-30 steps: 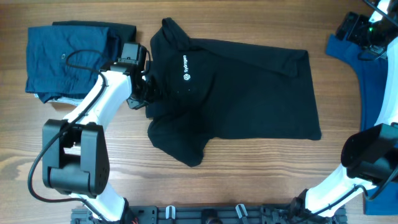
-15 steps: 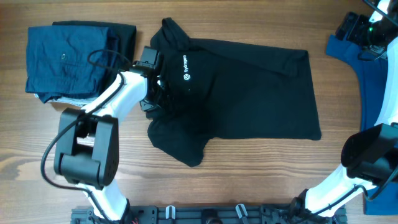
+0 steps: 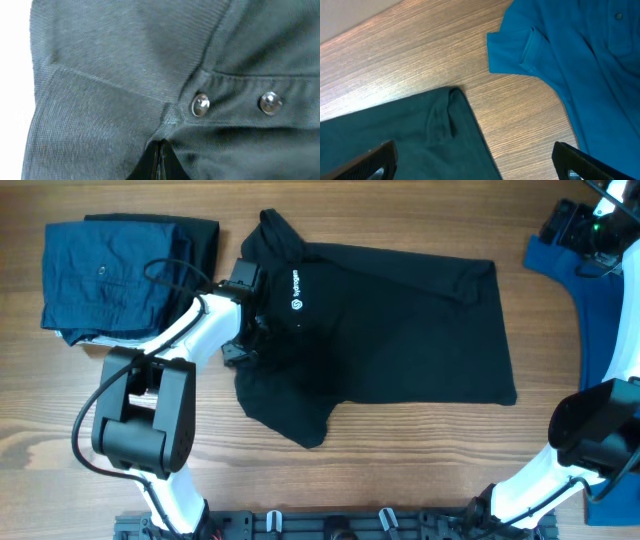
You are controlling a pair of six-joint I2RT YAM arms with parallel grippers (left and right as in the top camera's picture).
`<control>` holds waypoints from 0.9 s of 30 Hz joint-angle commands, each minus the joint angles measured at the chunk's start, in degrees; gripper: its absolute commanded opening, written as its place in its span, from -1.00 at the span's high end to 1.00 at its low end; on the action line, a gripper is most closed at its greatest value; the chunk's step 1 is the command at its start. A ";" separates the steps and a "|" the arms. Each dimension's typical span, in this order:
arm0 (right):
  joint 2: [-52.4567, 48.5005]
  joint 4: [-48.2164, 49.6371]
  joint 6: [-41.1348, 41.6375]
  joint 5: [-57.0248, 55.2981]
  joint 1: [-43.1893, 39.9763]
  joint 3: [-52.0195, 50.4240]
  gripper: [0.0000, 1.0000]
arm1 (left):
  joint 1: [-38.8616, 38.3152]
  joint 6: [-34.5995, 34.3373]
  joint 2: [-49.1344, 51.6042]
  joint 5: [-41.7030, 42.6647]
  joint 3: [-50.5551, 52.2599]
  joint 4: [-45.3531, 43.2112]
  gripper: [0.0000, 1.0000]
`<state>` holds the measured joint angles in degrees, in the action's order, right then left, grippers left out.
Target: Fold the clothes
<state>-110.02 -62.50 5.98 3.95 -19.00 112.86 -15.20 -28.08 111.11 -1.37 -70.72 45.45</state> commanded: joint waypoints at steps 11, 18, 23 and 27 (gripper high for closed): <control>-0.87 0.17 0.13 -0.96 0.17 0.07 -0.99 | -0.09 1.11 1.25 -14.67 -2.49 1.75 0.92; -0.87 0.17 0.13 -0.96 0.17 0.07 -0.99 | -4.15 1.01 -7.80 -5.88 -10.62 1.75 0.77; -0.87 1.75 0.24 -0.92 0.17 0.07 -1.00 | -4.59 0.52 -16.02 -4.81 -14.47 1.92 0.51; -0.87 8.37 0.24 -0.94 0.17 0.07 -0.99 | -2.47 0.46 -23.69 -4.87 -14.75 1.75 0.39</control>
<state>-110.02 -56.71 5.98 3.95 -19.00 112.86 -19.75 -27.46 93.67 -7.14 -84.53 47.07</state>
